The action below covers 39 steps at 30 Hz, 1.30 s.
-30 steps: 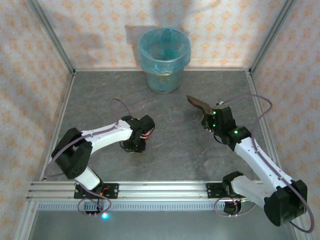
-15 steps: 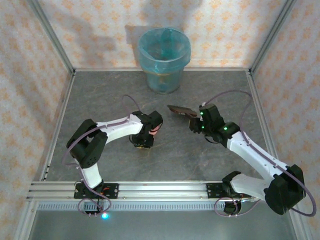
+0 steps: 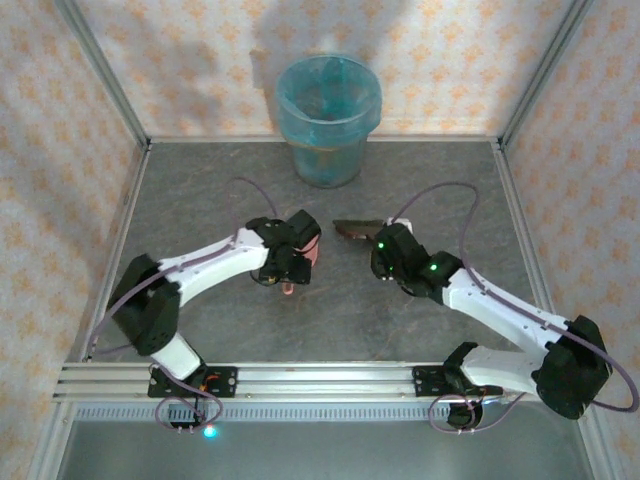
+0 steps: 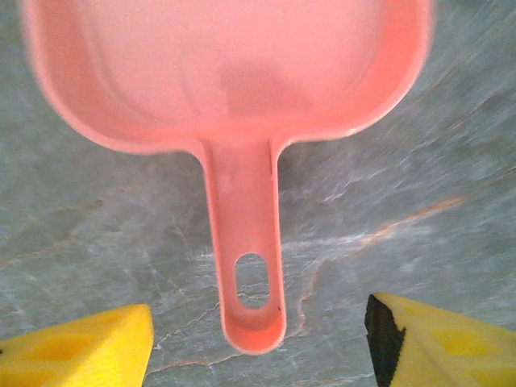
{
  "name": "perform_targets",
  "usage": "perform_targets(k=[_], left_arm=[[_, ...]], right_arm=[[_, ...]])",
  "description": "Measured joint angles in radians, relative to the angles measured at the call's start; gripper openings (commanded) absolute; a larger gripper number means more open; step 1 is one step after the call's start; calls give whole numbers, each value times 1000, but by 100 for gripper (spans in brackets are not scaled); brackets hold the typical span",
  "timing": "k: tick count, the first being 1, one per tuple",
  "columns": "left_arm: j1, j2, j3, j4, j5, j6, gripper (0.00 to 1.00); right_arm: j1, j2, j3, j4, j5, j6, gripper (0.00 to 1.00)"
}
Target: Sweep away the paper scraps from the table
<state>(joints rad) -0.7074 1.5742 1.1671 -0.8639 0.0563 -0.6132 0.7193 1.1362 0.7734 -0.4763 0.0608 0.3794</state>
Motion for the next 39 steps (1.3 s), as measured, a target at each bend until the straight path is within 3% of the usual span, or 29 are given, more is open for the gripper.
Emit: perform_targets(k=[6, 11, 16, 25, 30, 35, 39], left_arm=[[0, -151, 39, 36, -154, -60, 76], [0, -198, 32, 79, -248, -132, 75], [0, -300, -74, 148, -314, -200, 76], [2, -513, -215, 164, -438, -304, 76], [3, -665, -284, 158, -516, -352, 80], [16, -790, -315, 136, -578, -356, 85], [37, -813, -315, 128, -599, -322, 86]], right_arm=[[90, -19, -90, 52, 90, 60, 12], [105, -119, -179, 88, 130, 89, 25], [109, -147, -229, 128, 130, 98, 32], [111, -67, -232, 179, 98, 113, 40], [111, -53, -232, 199, 76, 121, 51], [111, -90, -243, 223, 47, 127, 63], [100, -153, -243, 218, 45, 127, 67]])
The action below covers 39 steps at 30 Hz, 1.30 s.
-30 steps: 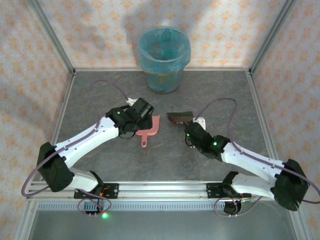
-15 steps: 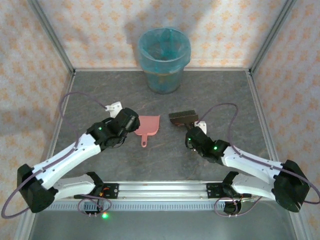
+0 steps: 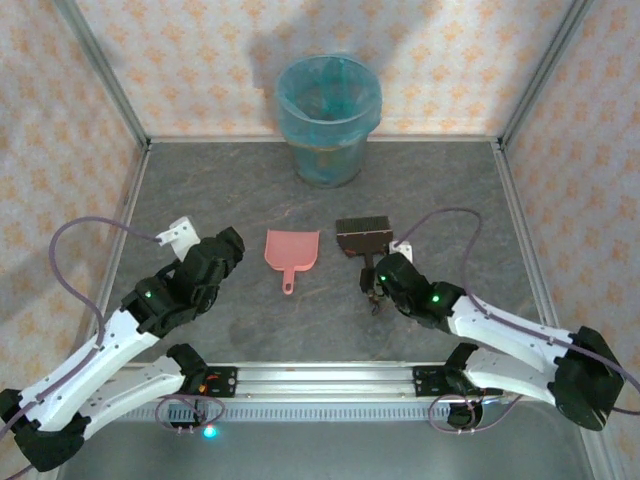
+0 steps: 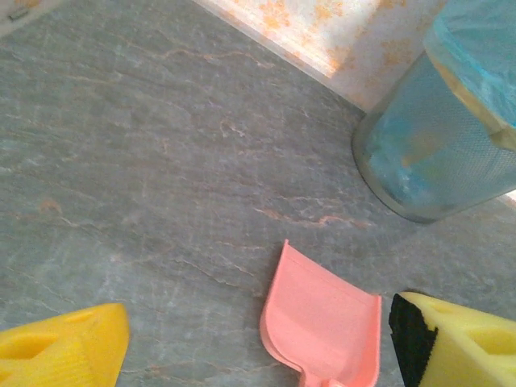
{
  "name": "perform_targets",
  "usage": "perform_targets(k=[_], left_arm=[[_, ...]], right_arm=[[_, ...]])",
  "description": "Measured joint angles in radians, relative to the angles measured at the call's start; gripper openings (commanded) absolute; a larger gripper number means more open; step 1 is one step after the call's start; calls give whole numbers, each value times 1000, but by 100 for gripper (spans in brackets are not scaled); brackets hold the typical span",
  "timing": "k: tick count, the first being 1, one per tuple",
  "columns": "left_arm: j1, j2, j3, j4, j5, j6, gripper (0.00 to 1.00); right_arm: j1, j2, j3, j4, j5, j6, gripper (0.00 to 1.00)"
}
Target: Sweep away the paper scraps from the table
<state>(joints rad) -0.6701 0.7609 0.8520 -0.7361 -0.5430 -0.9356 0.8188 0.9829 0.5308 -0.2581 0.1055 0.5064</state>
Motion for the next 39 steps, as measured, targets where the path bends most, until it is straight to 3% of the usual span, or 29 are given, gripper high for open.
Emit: perform_targets(k=[2, 6, 7, 8, 9, 10, 17, 24, 28, 39], left_arm=[[24, 3, 7, -5, -1, 32, 86], [98, 9, 52, 0, 3, 112, 86], [122, 11, 71, 4, 3, 132, 87], [149, 19, 95, 10, 2, 154, 89], [172, 29, 118, 18, 2, 169, 90], [198, 44, 145, 32, 2, 191, 100], [424, 221, 289, 212, 41, 391, 100], [696, 395, 237, 371, 171, 450, 100], [816, 466, 106, 464, 198, 444, 100], [835, 604, -195, 798, 191, 620, 100]], right_arm=[[-55, -47, 8, -13, -13, 5, 68], [-266, -88, 69, -26, -73, 29, 71], [-325, -87, 95, -25, -85, 38, 78], [-380, -80, 122, -23, -93, 50, 95], [-420, -72, 144, -18, -102, 56, 99], [-468, -56, 170, -3, -114, 68, 99], [-696, 97, 232, 135, -91, 106, 99], [-722, 138, -50, 577, 121, -157, 99], [-738, 226, -114, 649, 132, -336, 99], [-783, 481, -2, 718, 11, -508, 99]])
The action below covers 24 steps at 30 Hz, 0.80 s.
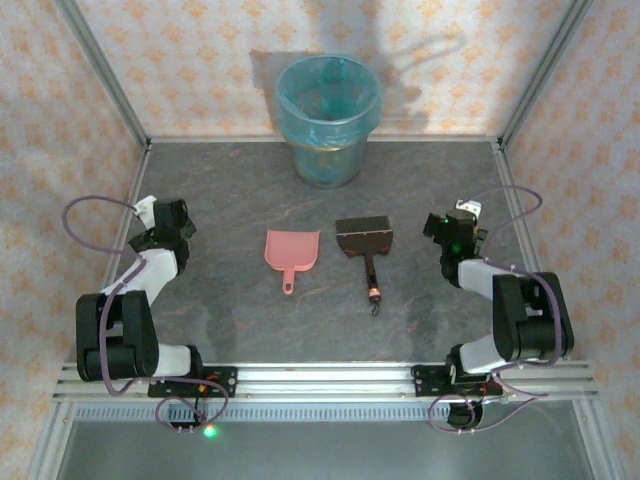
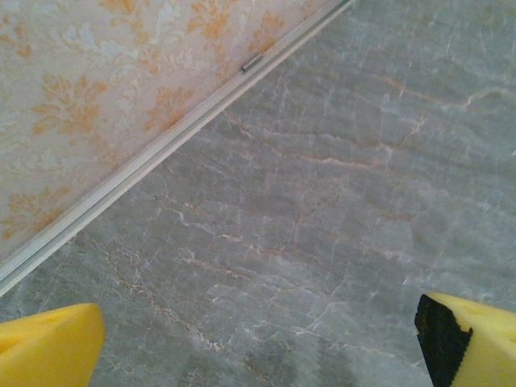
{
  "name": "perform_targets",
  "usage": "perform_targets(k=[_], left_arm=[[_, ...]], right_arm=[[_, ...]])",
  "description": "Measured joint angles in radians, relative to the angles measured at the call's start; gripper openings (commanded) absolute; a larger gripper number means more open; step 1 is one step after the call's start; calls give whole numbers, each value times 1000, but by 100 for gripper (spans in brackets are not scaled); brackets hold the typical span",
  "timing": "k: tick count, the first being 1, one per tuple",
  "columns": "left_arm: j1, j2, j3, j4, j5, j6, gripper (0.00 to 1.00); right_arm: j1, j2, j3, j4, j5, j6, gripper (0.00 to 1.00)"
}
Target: Sweep away the paper scraps from the table
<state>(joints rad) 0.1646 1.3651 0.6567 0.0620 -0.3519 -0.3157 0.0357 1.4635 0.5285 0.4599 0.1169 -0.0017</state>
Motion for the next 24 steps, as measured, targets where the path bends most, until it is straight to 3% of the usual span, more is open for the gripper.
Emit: perform_targets(k=[5, 13, 24], left_arm=[[-16, 2, -74, 133, 5, 66, 100], [-133, -4, -174, 331, 33, 204, 100], [-191, -17, -196, 428, -19, 284, 100]], right_arm=[[-31, 21, -64, 156, -66, -2, 99], [-37, 39, -154, 315, -83, -2, 99], [21, 40, -216, 446, -42, -41, 99]])
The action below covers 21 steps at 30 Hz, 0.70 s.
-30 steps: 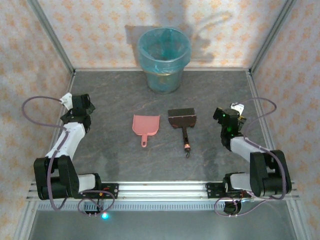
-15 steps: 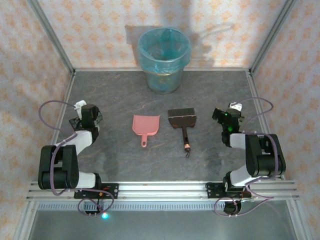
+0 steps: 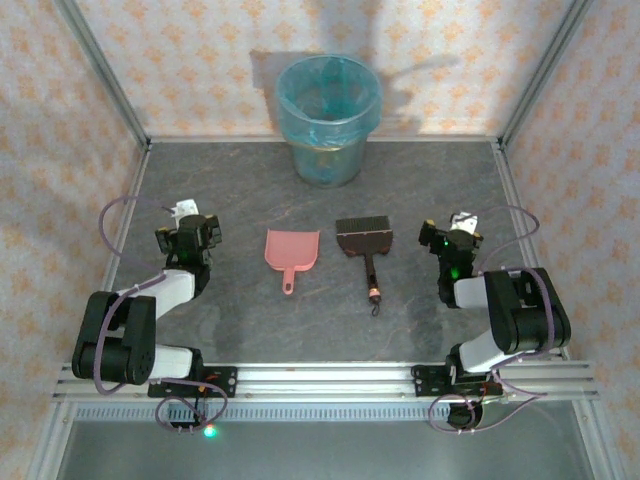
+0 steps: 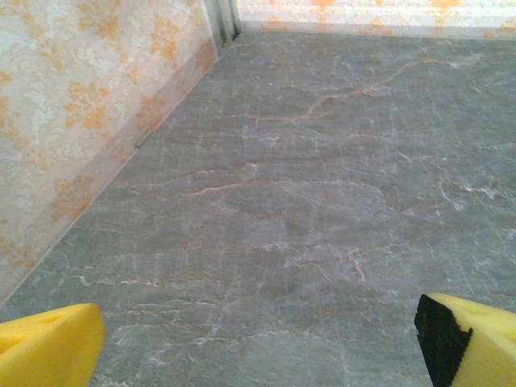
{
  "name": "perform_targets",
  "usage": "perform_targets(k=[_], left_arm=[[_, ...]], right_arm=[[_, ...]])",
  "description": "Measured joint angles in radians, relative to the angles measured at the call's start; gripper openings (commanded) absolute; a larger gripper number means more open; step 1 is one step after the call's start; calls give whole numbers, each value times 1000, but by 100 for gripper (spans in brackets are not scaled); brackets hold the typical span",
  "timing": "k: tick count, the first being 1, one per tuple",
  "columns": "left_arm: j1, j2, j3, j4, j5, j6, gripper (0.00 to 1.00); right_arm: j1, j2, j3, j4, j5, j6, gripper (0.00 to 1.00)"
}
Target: Sweep away the paper scraps from the table
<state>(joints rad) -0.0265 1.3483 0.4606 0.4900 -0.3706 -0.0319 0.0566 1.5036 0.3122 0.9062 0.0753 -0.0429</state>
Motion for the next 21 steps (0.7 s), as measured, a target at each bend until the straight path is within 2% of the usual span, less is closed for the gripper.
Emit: perform_targets(k=[8, 21], left_arm=[[-5, -9, -23, 24, -8, 18, 100], [-73, -11, -24, 38, -6, 38, 100]], right_arm=[[0, 5, 6, -1, 7, -11, 99], [2, 10, 37, -32, 6, -16, 99]])
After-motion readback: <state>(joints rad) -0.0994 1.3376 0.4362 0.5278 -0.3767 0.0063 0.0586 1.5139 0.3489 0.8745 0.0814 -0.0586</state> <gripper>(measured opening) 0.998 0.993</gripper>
